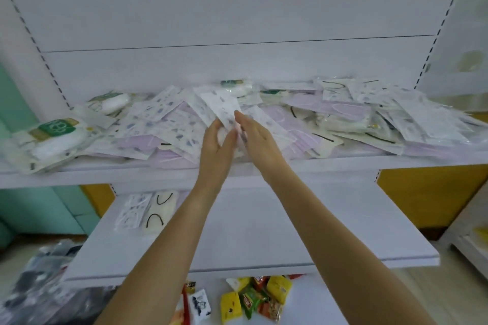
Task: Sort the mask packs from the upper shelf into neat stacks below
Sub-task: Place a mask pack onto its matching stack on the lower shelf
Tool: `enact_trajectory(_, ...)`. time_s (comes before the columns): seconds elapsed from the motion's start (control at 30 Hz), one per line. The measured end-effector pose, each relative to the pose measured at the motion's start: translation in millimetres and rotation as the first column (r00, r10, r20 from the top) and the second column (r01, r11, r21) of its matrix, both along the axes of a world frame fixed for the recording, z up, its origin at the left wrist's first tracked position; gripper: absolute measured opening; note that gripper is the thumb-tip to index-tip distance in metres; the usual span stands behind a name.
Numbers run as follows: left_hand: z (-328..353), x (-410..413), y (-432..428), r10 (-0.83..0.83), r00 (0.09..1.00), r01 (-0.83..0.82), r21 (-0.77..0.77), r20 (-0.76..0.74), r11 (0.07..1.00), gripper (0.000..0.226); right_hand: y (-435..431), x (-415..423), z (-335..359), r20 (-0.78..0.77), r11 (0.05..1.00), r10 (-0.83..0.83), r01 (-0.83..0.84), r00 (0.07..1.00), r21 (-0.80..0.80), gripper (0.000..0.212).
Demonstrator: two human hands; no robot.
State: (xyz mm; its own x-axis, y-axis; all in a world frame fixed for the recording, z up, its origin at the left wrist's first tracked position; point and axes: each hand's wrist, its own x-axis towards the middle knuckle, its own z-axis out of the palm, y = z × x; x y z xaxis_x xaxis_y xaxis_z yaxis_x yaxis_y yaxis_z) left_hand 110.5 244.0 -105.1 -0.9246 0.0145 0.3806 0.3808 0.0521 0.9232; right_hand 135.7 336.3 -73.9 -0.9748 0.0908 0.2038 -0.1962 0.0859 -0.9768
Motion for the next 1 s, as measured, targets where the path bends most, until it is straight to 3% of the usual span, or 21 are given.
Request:
enact_trajectory(0.1,-3,-5,-24,0.114,0.992,-0.118,-0.083,-0.046,0.99,0.04,10,-1,-12,-0.109,0.999,-0.001,0.005,0.994,0.045,0.039)
enact_trajectory(0.17,-1,-8,-36,0.148,0.987,-0.152,-0.073,-0.06,0.986,0.044,28,-7,-21,-0.125,0.925,-0.084,0.124,0.989,0.36,0.044)
enact_trajectory(0.23,4,-7,-43,0.161,0.983,-0.167,-0.075,-0.085,0.983,0.061,42,-15,-33,-0.099,0.653,-0.122,0.155,0.988,0.741,0.057)
enact_trajectory(0.3,5,-6,-47,0.164,0.977,-0.18,-0.113,-0.137,0.977,0.077,48,-19,-43,-0.067,0.437,-0.12,0.114,0.99,0.892,0.058)
enact_trajectory(0.47,3,-1,-53,0.172,0.968,-0.204,-0.172,-0.181,0.964,0.079,45,-17,-49,-0.212,0.387,-0.126,0.245,0.969,0.889,0.035)
enact_trajectory(0.6,-4,-7,-66,0.23,0.969,-0.245,-0.222,-0.092,0.944,0.057,41,-13,-54,-0.313,0.492,-0.196,0.37,0.929,0.788,0.029)
enact_trajectory(0.7,-6,-8,-75,0.264,0.963,-0.269,-0.235,-0.049,0.934,0.051,35,-13,-52,-0.345,0.465,-0.269,0.435,0.899,0.771,0.029)
enact_trajectory(0.8,-9,-7,-85,0.268,0.963,-0.269,-0.243,-0.041,0.932,0.048,28,-11,-46,-0.239,0.441,-0.099,0.258,0.966,0.86,0.049)
enact_trajectory(0.87,-11,-8,-93,0.275,0.961,-0.276,-0.255,-0.043,0.927,0.045,23,-9,-44,-0.171,0.327,0.028,0.152,0.985,0.933,0.062)
enact_trajectory(0.93,-10,-8,-102,0.284,0.957,-0.288,-0.273,-0.053,0.918,0.042,20,-7,-43,-0.181,0.218,0.054,0.165,0.982,0.962,0.056)
enact_trajectory(1.0,-11,-10,-112,0.276,0.959,-0.283,-0.287,-0.067,0.915,0.041,19,-6,-42,-0.211,0.23,0.056,0.193,0.976,0.954,0.042)
